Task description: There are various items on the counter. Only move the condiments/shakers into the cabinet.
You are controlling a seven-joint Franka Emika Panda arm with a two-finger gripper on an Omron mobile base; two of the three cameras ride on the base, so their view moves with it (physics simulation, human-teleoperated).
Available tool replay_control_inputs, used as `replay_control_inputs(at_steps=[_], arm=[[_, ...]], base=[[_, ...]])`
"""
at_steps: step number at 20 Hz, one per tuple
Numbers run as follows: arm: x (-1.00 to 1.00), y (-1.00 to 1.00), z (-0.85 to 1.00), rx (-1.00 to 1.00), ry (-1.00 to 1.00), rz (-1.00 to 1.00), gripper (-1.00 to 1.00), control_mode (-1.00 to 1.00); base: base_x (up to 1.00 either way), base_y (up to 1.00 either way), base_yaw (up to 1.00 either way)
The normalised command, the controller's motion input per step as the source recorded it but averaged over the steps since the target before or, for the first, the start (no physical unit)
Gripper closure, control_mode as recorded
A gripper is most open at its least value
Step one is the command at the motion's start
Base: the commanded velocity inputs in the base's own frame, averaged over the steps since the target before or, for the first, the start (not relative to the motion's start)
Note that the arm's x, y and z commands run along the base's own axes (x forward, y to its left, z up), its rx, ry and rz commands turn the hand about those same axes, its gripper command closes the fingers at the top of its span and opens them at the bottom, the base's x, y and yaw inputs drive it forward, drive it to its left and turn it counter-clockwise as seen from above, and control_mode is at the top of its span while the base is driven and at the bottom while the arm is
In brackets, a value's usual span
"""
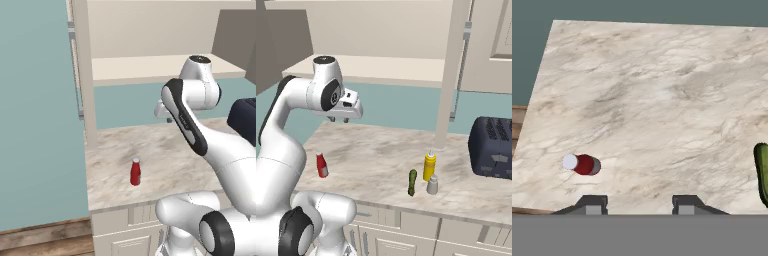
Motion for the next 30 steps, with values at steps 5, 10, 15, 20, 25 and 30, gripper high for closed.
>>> replay_control_inputs(at_steps=[5,10,15,20,25,30], arm=[[-0.04,0.00,0.00,0.00,0.00,0.00,-1.00,-1.00],[-0.48,0.47,-0.23,-0.01,0.00,0.00,-1.00,-1.00],[-0.42,0.17,-0.51,0.00,0.00,0.14,-1.00,-1.00],[-0.17,-0.05,-0.46,0.14,-0.02,0.22,-1.00,-1.00],[0.00,-0.09,-0.34,0.14,-0.02,0.31,-1.00,-1.00],[0.00,-0.24,-0.37,0.07,0.00,0.33,-1.00,-1.00]], base=[[0.00,0.00,0.00],[0.00,0.00,0.00],[0.00,0.00,0.00],[0.00,0.00,0.00],[0.00,0.00,0.00],[0.00,0.00,0.00]])
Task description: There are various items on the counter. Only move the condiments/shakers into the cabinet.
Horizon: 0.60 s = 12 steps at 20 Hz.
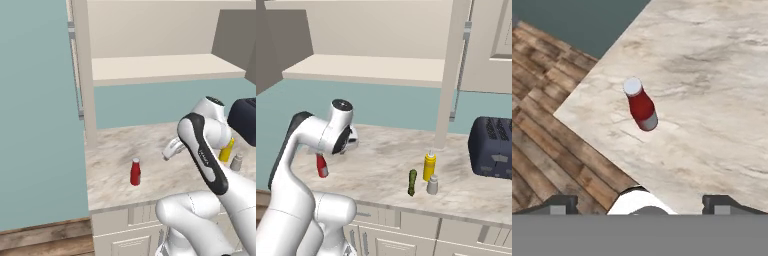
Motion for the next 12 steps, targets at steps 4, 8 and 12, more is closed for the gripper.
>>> replay_control_inputs(at_steps=[4,8,12], arm=[[0.00,-0.21,-0.39,0.22,-0.01,0.32,-1.00,-1.00],[0.00,-0.12,-0.39,0.31,-0.07,0.28,-1.00,-1.00],[0.00,-0.02,-0.35,0.33,-0.11,0.24,-1.00,-1.00]], base=[[0.00,0.00,0.00],[0.00,0.00,0.00],[0.00,0.00,0.00]])
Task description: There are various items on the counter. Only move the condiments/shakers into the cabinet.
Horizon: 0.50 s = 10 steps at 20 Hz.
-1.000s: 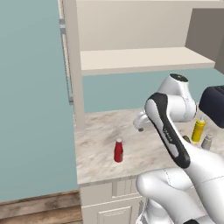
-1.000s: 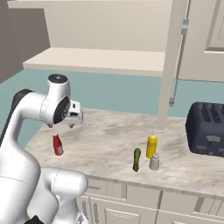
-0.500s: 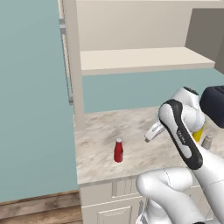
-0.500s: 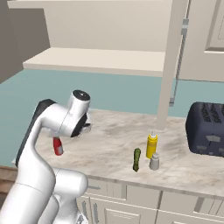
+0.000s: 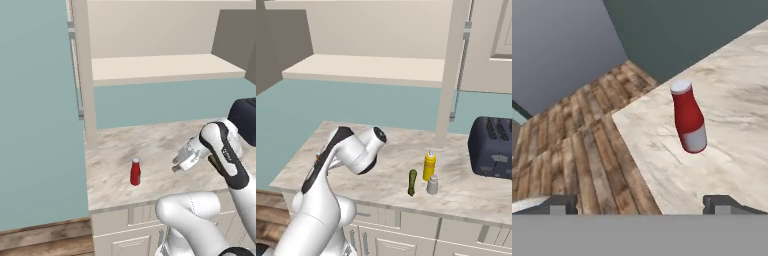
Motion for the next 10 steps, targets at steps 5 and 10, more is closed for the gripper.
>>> replay_control_inputs(at_steps=[5,10], arm=[[0.00,0.03,-0.33,0.21,-0.22,0.20,-1.00,-1.00],[0.00,0.11,-0.21,0.03,-0.39,0.08,-1.00,-1.00]], base=[[0.00,0.00,0.00],[0.00,0.00,0.00]])
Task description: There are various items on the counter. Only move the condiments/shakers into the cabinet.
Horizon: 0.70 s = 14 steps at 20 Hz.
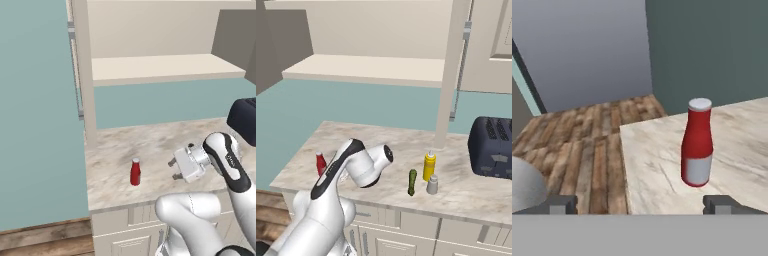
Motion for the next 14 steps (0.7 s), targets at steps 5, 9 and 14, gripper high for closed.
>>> replay_control_inputs(at_steps=[5,9,14], arm=[[0.00,0.00,-0.06,0.08,-0.07,0.04,-1.00,-1.00],[0.21,0.11,0.00,0.00,0.04,0.00,-1.00,-1.00],[0.39,0.08,-0.02,0.00,0.10,0.00,-1.00,-1.00]], base=[[0.00,0.00,0.00],[0.00,0.00,0.00],[0.00,0.00,0.00]])
